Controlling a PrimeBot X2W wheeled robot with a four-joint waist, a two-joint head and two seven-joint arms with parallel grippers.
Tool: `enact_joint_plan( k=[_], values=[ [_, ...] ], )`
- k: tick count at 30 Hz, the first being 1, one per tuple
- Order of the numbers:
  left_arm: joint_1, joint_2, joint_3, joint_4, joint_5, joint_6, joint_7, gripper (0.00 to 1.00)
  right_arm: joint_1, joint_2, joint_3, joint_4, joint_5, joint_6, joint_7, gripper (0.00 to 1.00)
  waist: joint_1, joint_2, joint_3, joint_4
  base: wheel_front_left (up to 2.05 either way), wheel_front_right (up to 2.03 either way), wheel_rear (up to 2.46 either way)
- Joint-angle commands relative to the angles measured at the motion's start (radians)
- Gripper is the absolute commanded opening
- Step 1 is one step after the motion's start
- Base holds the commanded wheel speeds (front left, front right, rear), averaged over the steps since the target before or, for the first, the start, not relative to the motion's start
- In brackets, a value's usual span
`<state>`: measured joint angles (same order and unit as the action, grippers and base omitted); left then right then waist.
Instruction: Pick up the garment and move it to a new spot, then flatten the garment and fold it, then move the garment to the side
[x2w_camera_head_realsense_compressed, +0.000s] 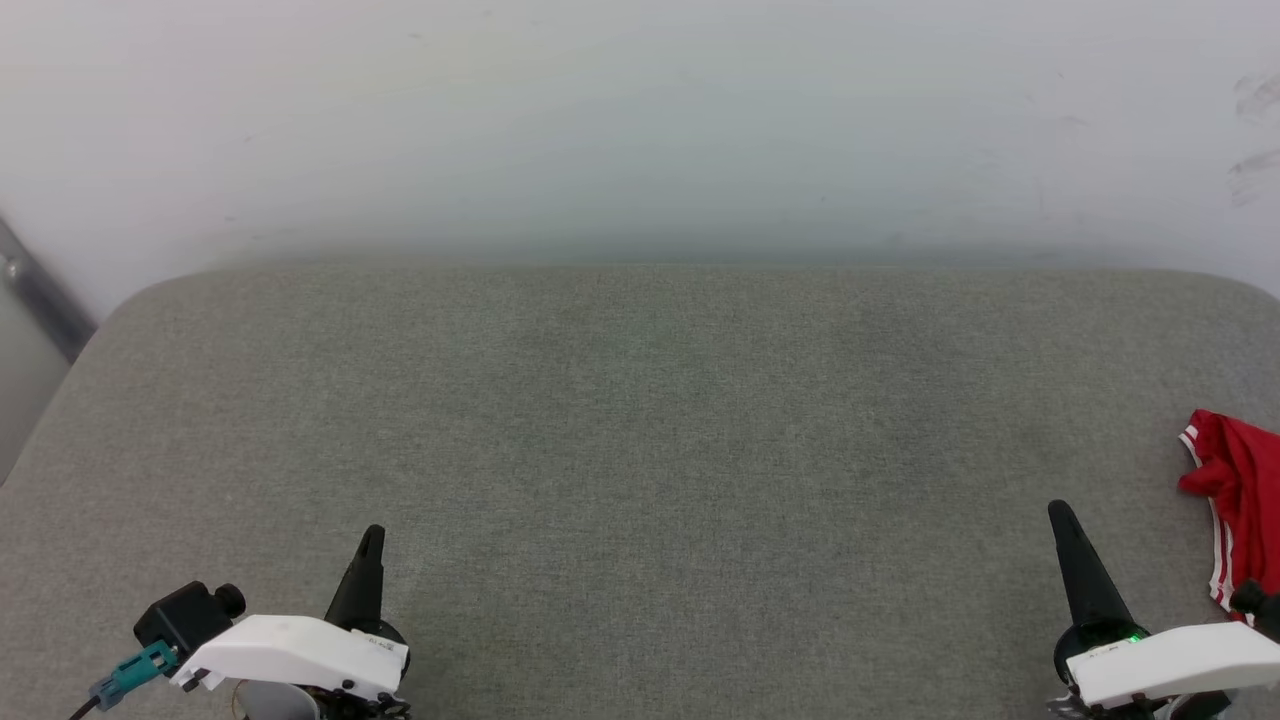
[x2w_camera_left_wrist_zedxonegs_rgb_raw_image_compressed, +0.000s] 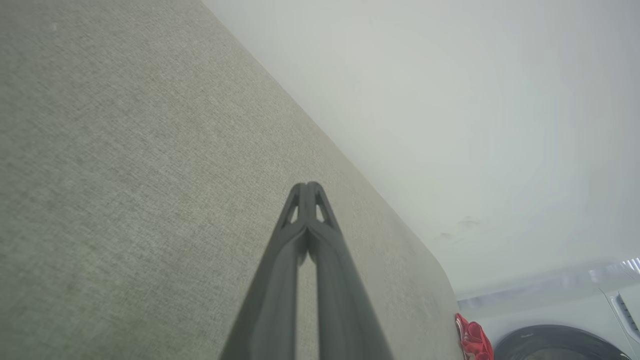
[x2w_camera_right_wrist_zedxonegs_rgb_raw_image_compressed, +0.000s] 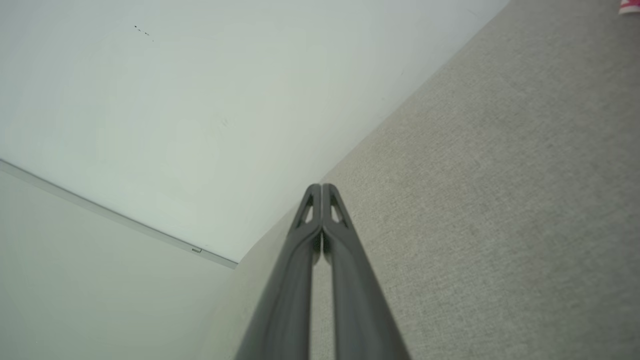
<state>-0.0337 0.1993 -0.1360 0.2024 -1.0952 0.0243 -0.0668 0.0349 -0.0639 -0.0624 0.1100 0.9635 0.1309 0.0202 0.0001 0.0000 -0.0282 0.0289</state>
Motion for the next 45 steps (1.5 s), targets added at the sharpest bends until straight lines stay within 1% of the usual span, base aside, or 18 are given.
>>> enact_joint_plan(
  k=[1, 23, 45],
  values=[
    [-0.031, -0.003, 0.015, -0.006, -0.023, -0.011, 0.005, 0.00, -0.031, -0.007, -0.003, -0.003, 0.030, 0.000, 0.004, 0.00, -0.0001, 0.0000, 0.001, 0.000, 0.00, 0.00, 0.00],
    [-0.049, -0.053, 0.098, 0.011, -0.212, -0.065, 0.066, 0.00, -0.073, -0.008, -0.012, 0.048, 0.269, 0.000, 0.031, 0.00, -0.0001, 0.0000, 0.010, -0.009, 0.00, 0.00, 0.00],
    [-0.064, -0.095, 0.165, 0.026, -0.361, -0.110, 0.117, 0.00, -0.110, -0.005, -0.021, 0.089, 0.455, 0.000, 0.052, 0.00, -0.0001, 0.0000, 0.019, -0.017, 0.00, 0.00, 0.00]
  ],
)
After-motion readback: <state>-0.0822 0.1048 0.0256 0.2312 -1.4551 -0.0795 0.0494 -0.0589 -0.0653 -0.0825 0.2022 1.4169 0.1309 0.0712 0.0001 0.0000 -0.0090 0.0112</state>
